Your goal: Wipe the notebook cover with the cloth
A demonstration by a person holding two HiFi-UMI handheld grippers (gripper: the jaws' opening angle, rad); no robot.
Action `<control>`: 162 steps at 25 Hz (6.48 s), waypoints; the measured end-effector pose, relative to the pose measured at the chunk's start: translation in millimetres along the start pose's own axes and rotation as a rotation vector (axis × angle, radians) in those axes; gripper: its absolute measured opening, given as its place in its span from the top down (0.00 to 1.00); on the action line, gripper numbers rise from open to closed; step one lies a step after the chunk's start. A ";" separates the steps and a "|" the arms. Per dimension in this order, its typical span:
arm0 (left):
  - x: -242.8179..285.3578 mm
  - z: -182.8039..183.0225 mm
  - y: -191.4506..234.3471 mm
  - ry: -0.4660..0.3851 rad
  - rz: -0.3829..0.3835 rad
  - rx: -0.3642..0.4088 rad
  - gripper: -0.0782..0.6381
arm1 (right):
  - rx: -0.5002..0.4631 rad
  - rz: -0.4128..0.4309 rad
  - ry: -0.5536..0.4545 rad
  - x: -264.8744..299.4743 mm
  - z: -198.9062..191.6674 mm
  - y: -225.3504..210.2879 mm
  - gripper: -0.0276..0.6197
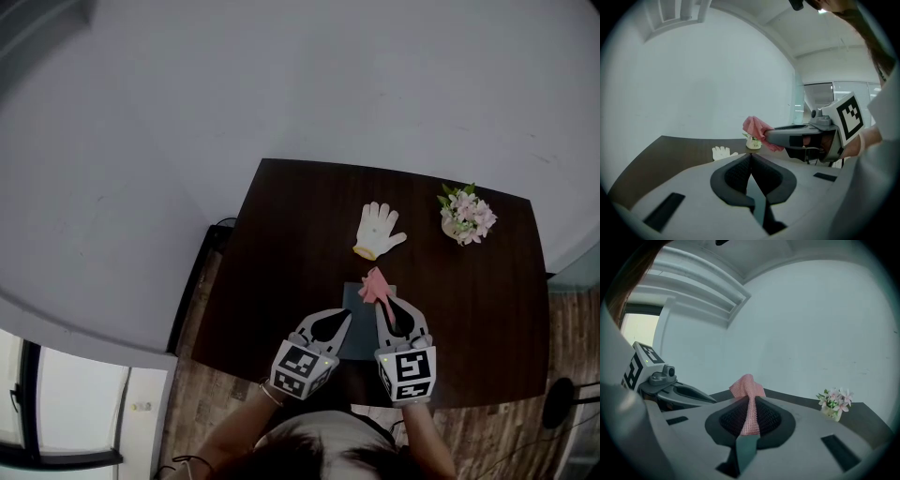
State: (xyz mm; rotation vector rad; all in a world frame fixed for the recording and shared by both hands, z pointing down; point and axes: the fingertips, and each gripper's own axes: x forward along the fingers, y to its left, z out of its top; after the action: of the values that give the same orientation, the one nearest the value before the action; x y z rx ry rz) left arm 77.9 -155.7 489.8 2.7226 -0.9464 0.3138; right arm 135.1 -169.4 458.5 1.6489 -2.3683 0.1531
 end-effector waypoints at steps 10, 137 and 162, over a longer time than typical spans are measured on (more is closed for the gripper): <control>20.8 -36.0 28.4 0.077 -0.081 -0.022 0.87 | -0.100 0.075 0.109 55.7 -28.1 16.3 0.89; 44.0 -170.9 48.7 0.540 -0.182 -0.097 0.87 | -0.113 0.257 0.576 111.3 -179.6 64.0 0.89; 43.2 -171.3 47.4 0.532 -0.171 -0.080 0.87 | -0.056 0.055 0.606 66.4 -205.1 -21.0 0.89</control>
State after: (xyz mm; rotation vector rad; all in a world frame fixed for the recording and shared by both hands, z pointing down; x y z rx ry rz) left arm 60.3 -166.3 671.6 2.4261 -0.5595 0.8858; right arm 162.6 -190.4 672.3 1.2759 -1.9304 0.5114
